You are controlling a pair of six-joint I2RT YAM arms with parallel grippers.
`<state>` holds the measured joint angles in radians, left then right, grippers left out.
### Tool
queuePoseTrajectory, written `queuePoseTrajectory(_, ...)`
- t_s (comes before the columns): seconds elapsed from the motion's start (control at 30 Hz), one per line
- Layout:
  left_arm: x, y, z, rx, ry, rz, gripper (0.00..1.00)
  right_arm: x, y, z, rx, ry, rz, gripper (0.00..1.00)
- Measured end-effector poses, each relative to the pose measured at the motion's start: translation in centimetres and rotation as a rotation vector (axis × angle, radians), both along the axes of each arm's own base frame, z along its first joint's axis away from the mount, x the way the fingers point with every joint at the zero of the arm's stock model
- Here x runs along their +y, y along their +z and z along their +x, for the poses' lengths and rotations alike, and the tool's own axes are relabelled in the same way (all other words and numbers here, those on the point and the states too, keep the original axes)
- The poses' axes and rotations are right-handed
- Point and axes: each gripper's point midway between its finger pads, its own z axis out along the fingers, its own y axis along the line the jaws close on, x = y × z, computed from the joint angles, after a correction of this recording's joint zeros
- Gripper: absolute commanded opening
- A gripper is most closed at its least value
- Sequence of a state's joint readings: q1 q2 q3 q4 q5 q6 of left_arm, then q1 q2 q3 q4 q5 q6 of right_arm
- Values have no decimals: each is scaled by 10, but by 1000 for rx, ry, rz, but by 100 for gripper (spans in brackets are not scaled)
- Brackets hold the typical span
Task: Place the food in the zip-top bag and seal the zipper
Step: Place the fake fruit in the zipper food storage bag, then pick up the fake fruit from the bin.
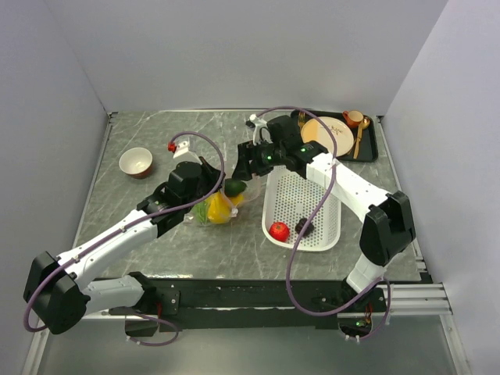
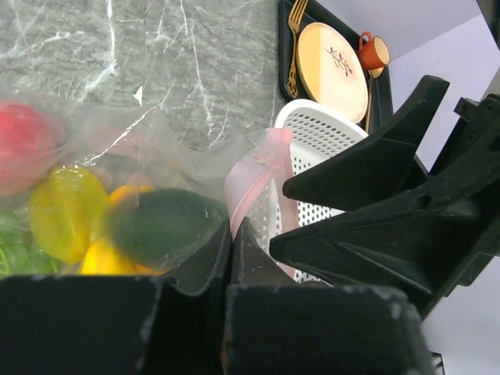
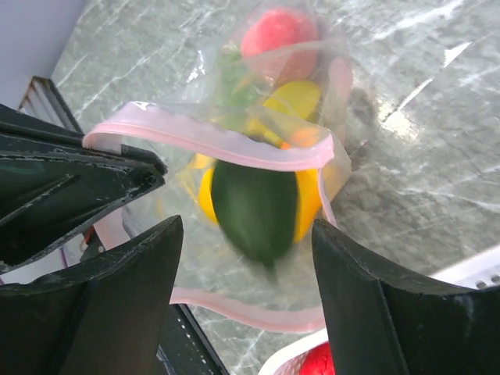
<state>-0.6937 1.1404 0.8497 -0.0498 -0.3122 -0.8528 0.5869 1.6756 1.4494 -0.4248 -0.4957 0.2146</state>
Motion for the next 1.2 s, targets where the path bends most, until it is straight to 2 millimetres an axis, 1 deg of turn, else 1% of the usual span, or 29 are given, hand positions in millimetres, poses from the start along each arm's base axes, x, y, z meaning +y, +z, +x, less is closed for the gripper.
queuePoseTrajectory(0.03,0,0,0,-1,0,0,1,-1,0,0,-2,-6,-7,75)
queuePoseTrajectory(0.1,1,1,-1,-1,4,0,2,-11,-4,4,-12,-53,-53,76)
queuePoseTrajectory(0.23,9,9,-4,-18,26,-9,4,-39,-6,15,-41,-171,-148,81)
queuePoseTrajectory(0.3,15,17,-7,-38,40,-23,4,-61,-9,23,-49,-256,-214,82)
queuePoseTrajectory(0.4,19,24,-8,-55,53,-31,3,-99,-22,32,-24,-380,-333,81)
queuePoseTrajectory(0.47,20,21,-8,-49,58,-24,3,-126,-33,30,11,-443,-419,81)
queuePoseTrajectory(0.53,20,17,-8,-38,58,-14,3,-146,-42,25,48,-468,-486,81)
queuePoseTrajectory(0.57,20,16,-8,-35,58,-12,3,-152,-45,22,59,-470,-506,82)
queuePoseTrajectory(0.6,19,15,-7,-33,57,-9,2,-157,-52,17,71,-460,-526,82)
queuePoseTrajectory(0.67,19,12,-7,-28,57,-5,2,-165,-67,0,107,-424,-567,85)
queuePoseTrajectory(0.73,17,10,-6,-22,54,-1,2,-175,-81,-18,149,-405,-618,85)
queuePoseTrajectory(0.77,16,8,-5,-18,51,4,2,-179,-84,-24,165,-402,-641,83)
queuePoseTrajectory(0.8,16,6,-4,-13,50,9,1,-182,-84,-26,174,-406,-652,83)
queuePoseTrajectory(0.87,14,3,-3,-6,49,16,1,-186,-81,-23,182,-447,-648,82)
queuePoseTrajectory(0.97,12,0,-2,0,44,20,3,-187,-76,-17,186,-524,-595,83)
queuePoseTrajectory(1.07,9,3,-2,-6,32,9,3,-188,-75,-26,201,-582,-544,80)
queuePoseTrajectory(1.13,7,5,-2,-10,22,1,2,-190,-76,-33,213,-612,-522,80)
queuePoseTrajectory(1.2,4,3,-2,-6,11,2,1,-192,-82,-39,224,-638,-507,81)
